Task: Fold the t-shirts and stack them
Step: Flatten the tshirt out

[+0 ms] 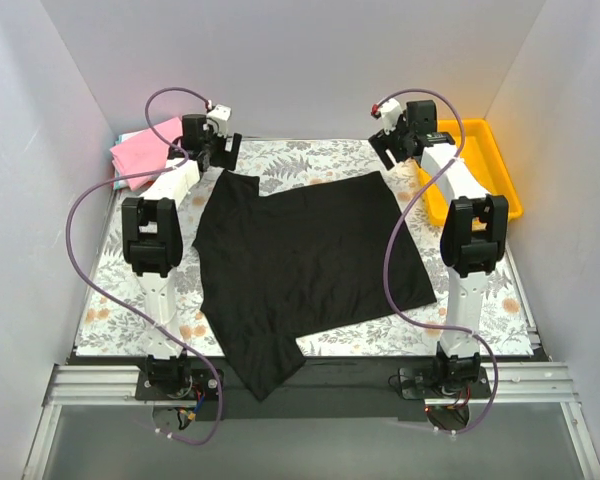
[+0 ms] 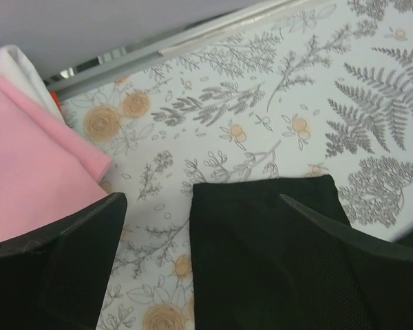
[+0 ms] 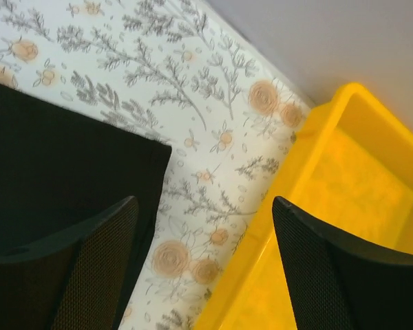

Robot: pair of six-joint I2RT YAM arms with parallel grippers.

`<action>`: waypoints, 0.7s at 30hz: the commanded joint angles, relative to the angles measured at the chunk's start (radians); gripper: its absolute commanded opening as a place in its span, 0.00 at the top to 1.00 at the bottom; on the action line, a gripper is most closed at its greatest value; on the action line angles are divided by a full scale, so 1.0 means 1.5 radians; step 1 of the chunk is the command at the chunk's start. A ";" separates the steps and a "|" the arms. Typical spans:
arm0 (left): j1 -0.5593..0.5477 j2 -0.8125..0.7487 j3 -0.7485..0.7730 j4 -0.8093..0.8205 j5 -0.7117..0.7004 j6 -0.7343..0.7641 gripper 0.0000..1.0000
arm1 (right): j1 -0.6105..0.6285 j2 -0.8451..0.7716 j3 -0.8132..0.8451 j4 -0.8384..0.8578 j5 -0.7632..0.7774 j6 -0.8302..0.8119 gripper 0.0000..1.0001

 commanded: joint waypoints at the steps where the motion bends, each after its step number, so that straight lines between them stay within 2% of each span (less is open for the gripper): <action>1: 0.009 -0.067 0.068 -0.116 0.048 -0.047 0.11 | -0.004 -0.079 0.022 -0.059 0.001 0.034 0.15; 5: 0.013 -0.166 -0.025 -0.215 0.176 -0.018 0.09 | -0.004 -0.176 -0.103 -0.100 -0.057 0.012 0.14; 10: 0.014 -0.299 -0.182 -0.415 0.252 0.077 0.09 | -0.004 -0.270 -0.219 -0.227 -0.078 -0.056 0.15; 12: 0.015 -0.343 -0.261 -0.480 0.276 0.102 0.13 | -0.004 -0.301 -0.279 -0.264 -0.080 -0.078 0.15; 15: 0.015 -0.370 -0.334 -0.542 0.276 0.134 0.20 | -0.003 -0.306 -0.315 -0.325 -0.075 -0.111 0.18; 16: 0.015 -0.370 -0.349 -0.555 0.268 0.141 0.25 | -0.003 -0.306 -0.333 -0.340 -0.076 -0.121 0.21; 18: 0.015 -0.365 -0.388 -0.582 0.235 0.167 0.27 | -0.004 -0.304 -0.352 -0.365 -0.075 -0.137 0.23; 21: 0.015 -0.363 -0.438 -0.569 0.198 0.189 0.28 | -0.003 -0.296 -0.385 -0.373 -0.068 -0.154 0.27</action>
